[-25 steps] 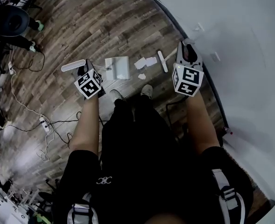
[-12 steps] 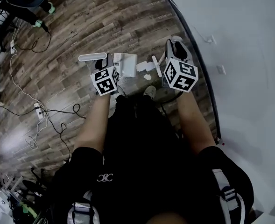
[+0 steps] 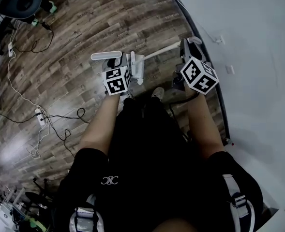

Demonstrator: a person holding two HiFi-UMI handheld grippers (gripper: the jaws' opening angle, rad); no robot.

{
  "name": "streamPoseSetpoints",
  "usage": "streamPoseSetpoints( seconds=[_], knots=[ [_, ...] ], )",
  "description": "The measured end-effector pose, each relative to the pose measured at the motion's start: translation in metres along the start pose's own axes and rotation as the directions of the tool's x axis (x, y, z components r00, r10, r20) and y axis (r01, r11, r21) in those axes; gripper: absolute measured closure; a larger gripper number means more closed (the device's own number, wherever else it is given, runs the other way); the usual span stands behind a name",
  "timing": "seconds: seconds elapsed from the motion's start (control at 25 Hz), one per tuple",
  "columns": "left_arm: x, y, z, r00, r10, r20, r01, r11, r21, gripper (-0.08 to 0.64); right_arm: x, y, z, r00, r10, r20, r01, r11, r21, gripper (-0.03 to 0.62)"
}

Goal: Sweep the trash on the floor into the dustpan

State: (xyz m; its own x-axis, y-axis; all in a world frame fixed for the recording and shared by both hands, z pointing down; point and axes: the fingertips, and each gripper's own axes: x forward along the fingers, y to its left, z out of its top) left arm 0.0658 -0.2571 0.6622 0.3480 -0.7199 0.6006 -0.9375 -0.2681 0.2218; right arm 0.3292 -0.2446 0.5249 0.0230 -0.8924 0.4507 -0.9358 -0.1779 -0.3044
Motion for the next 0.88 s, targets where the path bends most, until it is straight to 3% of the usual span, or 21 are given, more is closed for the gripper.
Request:
streamPoseSetpoints(
  seconds=[0.12,0.28,0.4,0.64,0.88],
  knots=[
    [0.001,0.006,0.002,0.999,-0.036,-0.009,0.036,0.999,0.021,0.428,-0.016,0.005,0.001,1.000,-0.012,0.012,0.012,1.000,-0.005,0.491],
    [0.000,0.011,0.005,0.997,-0.075,-0.036,0.078,0.992,0.101,0.433,-0.046,0.004,0.005,0.999,-0.022,0.042,0.023,0.999,-0.042,0.491],
    [-0.007,0.028,0.007,0.996,-0.072,-0.049,0.077,0.992,0.100,0.436,-0.063,0.001,0.011,0.997,-0.042,0.064,0.046,0.996,-0.071,0.491],
    [-0.033,0.059,0.006,0.999,0.026,-0.018,-0.026,0.999,0.029,0.436,-0.082,-0.013,0.005,0.997,-0.059,0.053,0.065,0.990,-0.123,0.489],
    [-0.077,0.050,-0.006,0.991,0.135,0.019,-0.135,0.990,0.049,0.437,-0.091,-0.043,-0.008,0.999,0.036,-0.005,-0.036,0.983,-0.180,0.488]
  ],
)
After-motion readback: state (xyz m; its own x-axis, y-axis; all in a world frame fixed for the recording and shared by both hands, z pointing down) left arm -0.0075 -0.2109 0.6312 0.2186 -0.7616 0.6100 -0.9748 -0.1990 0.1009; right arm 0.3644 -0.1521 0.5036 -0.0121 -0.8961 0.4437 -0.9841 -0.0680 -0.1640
